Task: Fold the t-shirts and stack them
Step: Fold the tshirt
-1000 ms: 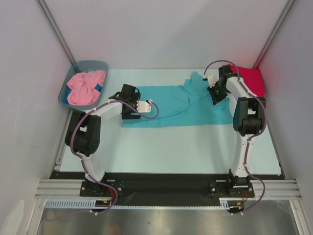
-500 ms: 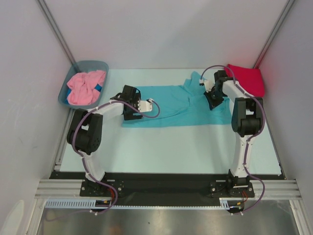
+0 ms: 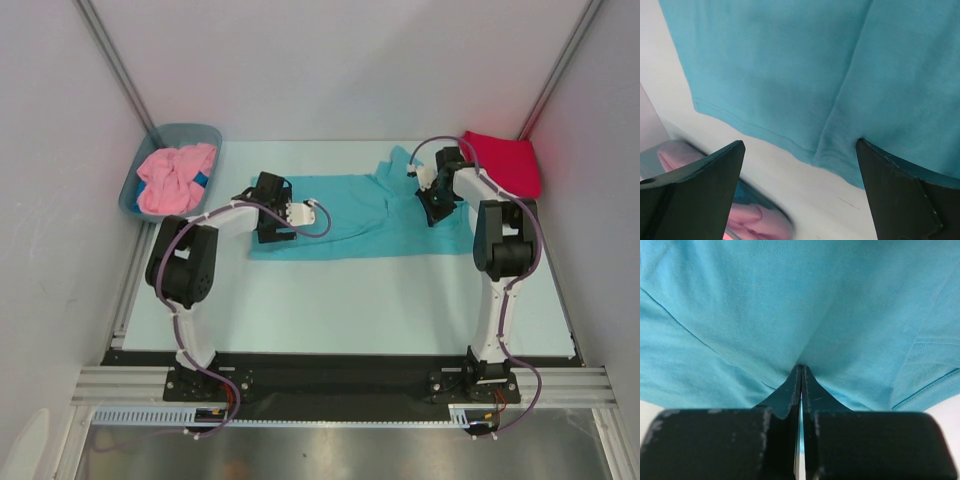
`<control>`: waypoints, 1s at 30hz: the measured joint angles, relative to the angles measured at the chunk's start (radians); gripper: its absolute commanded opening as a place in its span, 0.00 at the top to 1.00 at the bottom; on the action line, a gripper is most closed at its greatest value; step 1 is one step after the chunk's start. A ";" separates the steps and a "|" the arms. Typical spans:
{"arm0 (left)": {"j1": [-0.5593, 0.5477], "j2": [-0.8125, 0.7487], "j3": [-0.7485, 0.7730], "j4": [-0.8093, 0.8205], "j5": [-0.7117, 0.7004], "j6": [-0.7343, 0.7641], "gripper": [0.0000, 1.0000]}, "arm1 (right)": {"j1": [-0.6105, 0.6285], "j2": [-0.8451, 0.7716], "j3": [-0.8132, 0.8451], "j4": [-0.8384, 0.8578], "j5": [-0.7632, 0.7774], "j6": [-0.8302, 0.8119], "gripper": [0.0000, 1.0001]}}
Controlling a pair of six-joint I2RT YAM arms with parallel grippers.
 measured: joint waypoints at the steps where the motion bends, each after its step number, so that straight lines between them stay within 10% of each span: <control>1: -0.002 0.007 0.008 0.003 -0.012 -0.001 0.00 | 0.000 -0.004 -0.006 0.007 0.003 0.003 1.00; 30: 0.036 0.106 0.061 0.123 -0.324 -0.023 0.00 | -0.024 -0.068 -0.112 0.092 0.029 0.021 1.00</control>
